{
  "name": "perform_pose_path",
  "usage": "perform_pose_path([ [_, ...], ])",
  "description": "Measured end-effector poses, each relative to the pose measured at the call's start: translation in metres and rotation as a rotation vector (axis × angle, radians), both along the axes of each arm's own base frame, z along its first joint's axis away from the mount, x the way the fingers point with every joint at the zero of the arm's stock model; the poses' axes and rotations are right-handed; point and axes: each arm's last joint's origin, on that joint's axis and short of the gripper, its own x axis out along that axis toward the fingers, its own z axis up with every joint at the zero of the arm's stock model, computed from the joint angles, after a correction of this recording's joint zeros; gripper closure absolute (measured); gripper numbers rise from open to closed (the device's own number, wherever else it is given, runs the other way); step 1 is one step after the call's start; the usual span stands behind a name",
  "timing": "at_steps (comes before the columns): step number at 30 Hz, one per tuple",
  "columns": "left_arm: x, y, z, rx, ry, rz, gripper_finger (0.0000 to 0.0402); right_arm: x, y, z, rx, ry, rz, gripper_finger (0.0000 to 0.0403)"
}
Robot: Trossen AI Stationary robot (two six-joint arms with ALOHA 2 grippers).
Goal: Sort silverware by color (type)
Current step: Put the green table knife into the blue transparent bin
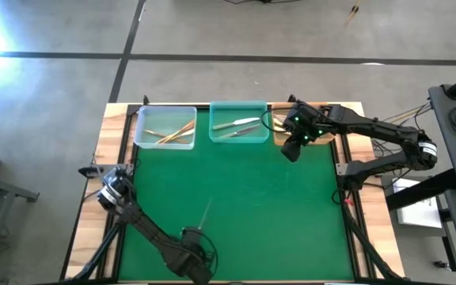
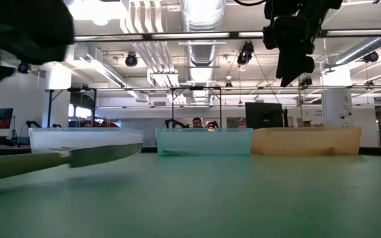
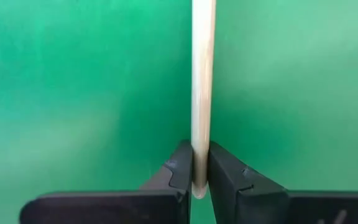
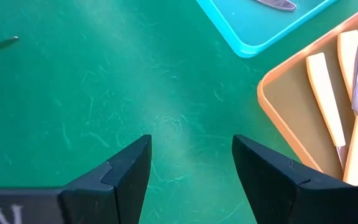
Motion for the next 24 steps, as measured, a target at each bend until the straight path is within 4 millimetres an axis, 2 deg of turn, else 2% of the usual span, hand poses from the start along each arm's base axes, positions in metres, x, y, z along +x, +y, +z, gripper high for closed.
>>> perform_pose_path([
  [6, 0.010, 0.031, 0.002, 0.077, -0.017, -0.148, 0.0390, 0.000, 0.000, 0.000, -0.002, -0.004, 0.000, 0.0188],
  [11, 0.026, 0.071, 0.003, 0.085, -0.072, -0.268, 0.0390, 0.001, 0.000, 0.000, -0.003, -0.007, 0.000, 0.0188],
  [18, 0.062, 0.151, 0.018, 0.152, -0.172, -0.443, 0.0390, 0.001, 0.000, 0.000, -0.003, -0.007, 0.000, 0.0188],
  [24, 0.090, 0.223, 0.035, 0.205, -0.233, -0.423, 0.0386, 0.001, 0.000, 0.001, -0.004, -0.010, 0.000, 0.0188],
])
